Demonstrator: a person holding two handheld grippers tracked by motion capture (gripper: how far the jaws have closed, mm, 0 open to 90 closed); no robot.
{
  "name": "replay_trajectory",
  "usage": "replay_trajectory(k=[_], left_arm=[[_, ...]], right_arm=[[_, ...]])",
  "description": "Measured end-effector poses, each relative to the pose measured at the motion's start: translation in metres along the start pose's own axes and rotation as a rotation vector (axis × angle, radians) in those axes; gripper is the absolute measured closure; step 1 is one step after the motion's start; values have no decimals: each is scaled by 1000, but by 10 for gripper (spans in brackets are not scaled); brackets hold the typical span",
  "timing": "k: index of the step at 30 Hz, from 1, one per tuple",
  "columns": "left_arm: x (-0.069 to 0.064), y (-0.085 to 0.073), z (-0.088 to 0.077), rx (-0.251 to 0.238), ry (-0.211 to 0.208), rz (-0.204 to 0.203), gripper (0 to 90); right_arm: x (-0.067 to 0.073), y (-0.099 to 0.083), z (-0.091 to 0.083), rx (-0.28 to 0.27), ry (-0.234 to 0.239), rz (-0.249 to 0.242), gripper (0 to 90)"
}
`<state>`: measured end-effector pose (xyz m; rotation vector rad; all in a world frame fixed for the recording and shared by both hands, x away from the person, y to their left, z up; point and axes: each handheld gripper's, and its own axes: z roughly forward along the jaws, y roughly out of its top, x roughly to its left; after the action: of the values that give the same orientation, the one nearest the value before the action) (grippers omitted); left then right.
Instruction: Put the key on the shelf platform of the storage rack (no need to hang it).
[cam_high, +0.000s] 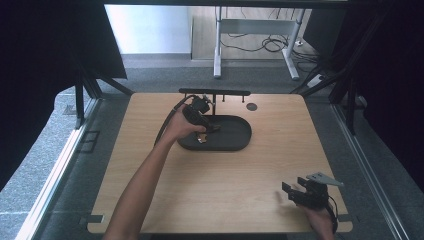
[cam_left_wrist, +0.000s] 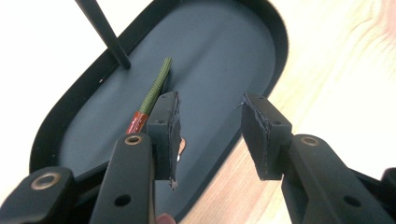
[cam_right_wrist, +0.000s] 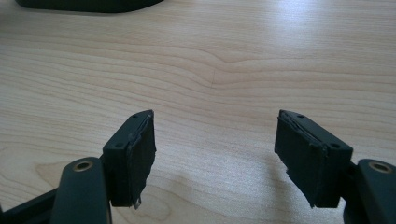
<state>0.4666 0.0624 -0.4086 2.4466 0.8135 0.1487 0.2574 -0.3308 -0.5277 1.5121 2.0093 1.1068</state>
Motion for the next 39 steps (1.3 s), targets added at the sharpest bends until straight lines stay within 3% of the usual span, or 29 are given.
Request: replay_trajectory(k=[9, 17, 28, 32, 39], left_arm=[[-10, -26, -30, -83, -26, -14, 589], [-28, -58, -48, -131, -29, 4, 589], [-46, -119, -53, -142, -8, -16, 567], [-57, -144, -50, -140, 28, -21, 552], [-71, -174, -42, -133, 19, -49, 531]], right_arm=[[2, 0, 0, 0, -2, -6, 293], [3, 0, 0, 1, -3, -9, 293], [4, 0, 0, 4, -4, -13, 293], [4, 0, 1, 3, -4, -12, 293], [4, 0, 1, 5, -4, -11, 293]])
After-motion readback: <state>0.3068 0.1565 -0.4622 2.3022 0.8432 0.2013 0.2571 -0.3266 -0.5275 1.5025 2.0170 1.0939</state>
